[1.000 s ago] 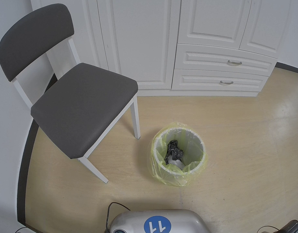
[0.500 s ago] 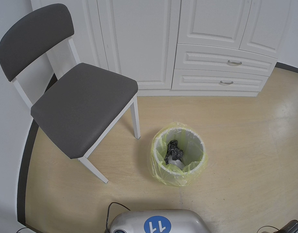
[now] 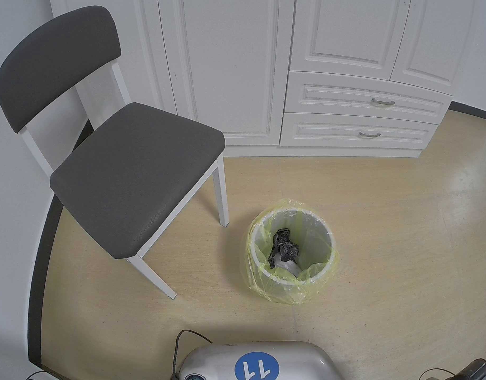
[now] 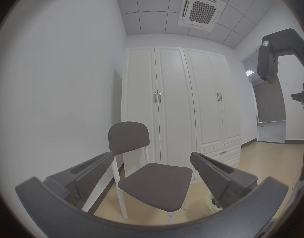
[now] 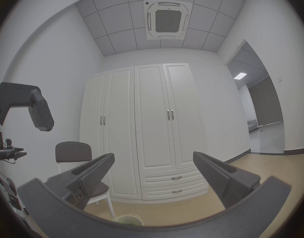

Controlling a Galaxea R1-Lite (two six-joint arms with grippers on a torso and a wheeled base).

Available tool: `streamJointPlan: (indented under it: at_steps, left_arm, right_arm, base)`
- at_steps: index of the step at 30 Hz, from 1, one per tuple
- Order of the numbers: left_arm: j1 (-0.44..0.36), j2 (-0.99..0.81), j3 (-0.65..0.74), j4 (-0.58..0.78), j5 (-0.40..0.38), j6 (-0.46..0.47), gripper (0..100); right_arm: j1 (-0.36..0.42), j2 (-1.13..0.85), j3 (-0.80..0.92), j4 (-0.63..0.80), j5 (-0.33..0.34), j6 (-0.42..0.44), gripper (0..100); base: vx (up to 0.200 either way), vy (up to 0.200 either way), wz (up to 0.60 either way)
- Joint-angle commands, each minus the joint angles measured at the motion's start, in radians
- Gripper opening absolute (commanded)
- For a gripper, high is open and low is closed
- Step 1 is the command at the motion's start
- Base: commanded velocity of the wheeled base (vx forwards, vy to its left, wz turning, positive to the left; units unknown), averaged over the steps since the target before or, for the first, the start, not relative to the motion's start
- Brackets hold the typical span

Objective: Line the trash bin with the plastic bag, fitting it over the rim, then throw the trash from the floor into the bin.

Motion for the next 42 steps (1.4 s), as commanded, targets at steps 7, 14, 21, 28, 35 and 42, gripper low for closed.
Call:
streamJointPlan:
  at_steps: [7, 14, 21, 28, 35, 42]
  left_arm:
    - [0.063, -0.001, 0.097, -0.037, 0.001, -0.002, 100]
    - [0.142, -0.096, 0.140, 0.058, -0.094, -0.010, 100]
    - [0.142, -0.096, 0.156, 0.075, -0.094, -0.012, 100]
    - [0.143, -0.096, 0.157, 0.195, -0.097, -0.010, 100]
    - [0.143, -0.096, 0.156, 0.368, -0.098, -0.010, 100]
    - [0.143, -0.096, 0.156, 0.405, -0.101, -0.058, 100]
  right_arm:
    - [-0.002, -0.013, 0.014, -0.001, 0.002, -0.038, 100]
    - [-0.002, -0.013, 0.048, -0.027, 0.002, -0.066, 100]
    - [-0.002, -0.013, 0.096, -0.114, -0.001, -0.078, 100]
    - [-0.002, -0.013, 0.172, -0.108, 0.000, -0.083, 100]
    - [-0.002, -0.013, 0.260, -0.102, -0.003, -0.094, 100]
    - [-0.002, -0.013, 0.366, -0.097, -0.040, -0.087, 100]
  base:
    - [0.000, 0.000, 0.00]
    - [0.000, 0.000, 0.00]
    - [0.000, 0.000, 0.00]
    - [0.000, 0.000, 0.00]
    - [0.000, 0.000, 0.00]
    - [0.000, 0.000, 0.00]
